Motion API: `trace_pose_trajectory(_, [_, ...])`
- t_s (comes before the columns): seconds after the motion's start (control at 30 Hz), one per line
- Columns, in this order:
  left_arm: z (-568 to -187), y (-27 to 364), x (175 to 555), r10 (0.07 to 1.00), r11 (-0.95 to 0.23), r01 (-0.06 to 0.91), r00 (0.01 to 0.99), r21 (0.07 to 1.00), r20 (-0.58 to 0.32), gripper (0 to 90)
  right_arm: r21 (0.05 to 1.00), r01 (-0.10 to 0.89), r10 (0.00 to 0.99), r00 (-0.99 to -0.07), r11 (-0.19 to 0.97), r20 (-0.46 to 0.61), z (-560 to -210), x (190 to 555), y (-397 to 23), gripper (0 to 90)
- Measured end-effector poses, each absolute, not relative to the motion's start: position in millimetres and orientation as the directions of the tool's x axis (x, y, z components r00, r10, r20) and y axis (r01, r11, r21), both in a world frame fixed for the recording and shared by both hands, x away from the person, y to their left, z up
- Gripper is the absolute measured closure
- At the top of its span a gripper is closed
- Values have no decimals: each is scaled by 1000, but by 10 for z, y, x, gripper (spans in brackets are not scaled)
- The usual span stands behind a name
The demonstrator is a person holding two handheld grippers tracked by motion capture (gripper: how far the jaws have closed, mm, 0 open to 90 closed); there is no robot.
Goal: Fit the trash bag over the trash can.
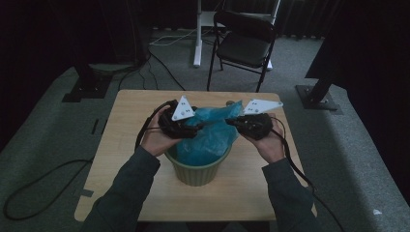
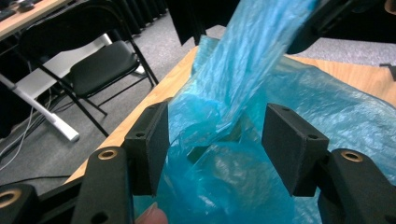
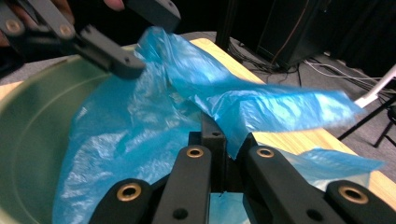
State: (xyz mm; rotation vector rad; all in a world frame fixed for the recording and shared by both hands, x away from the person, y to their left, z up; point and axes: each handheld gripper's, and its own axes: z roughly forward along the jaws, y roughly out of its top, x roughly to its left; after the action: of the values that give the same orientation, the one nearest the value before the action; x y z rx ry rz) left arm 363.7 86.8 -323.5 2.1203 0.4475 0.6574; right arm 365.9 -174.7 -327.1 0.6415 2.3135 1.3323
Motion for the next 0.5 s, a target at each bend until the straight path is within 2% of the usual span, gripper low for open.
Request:
trace_pose_trajectory(0.3, [-3296, 636, 3684, 498, -650, 66, 790, 757, 358, 430, 885, 182, 554, -827, 429, -99, -3264, 3658, -1735, 899])
trace_pose_trajectory(0.4, [-3318, 576, 3714, 517, -690, 93, 757, 718, 399, 499, 891, 180, 553, -828, 417, -92, -3245, 3657, -1756, 899])
trace_pose_trajectory(0.43, [-3329, 557, 3722, 525, -701, 105, 746, 705, 411, 536, 891, 180, 554, -827, 417, -93, -3240, 3655, -1763, 899])
trace_pose_trajectory(0.47, [-3335, 551, 3731, 524, -713, 111, 740, 692, 421, 644, 889, 181, 557, -825, 420, -94, -3234, 3652, -1774, 899])
trace_pose_trajectory(0.5, [-3340, 547, 3737, 527, -718, 118, 736, 686, 424, 644, 889, 181, 557, -825, 420, -94, -3234, 3652, -1774, 899])
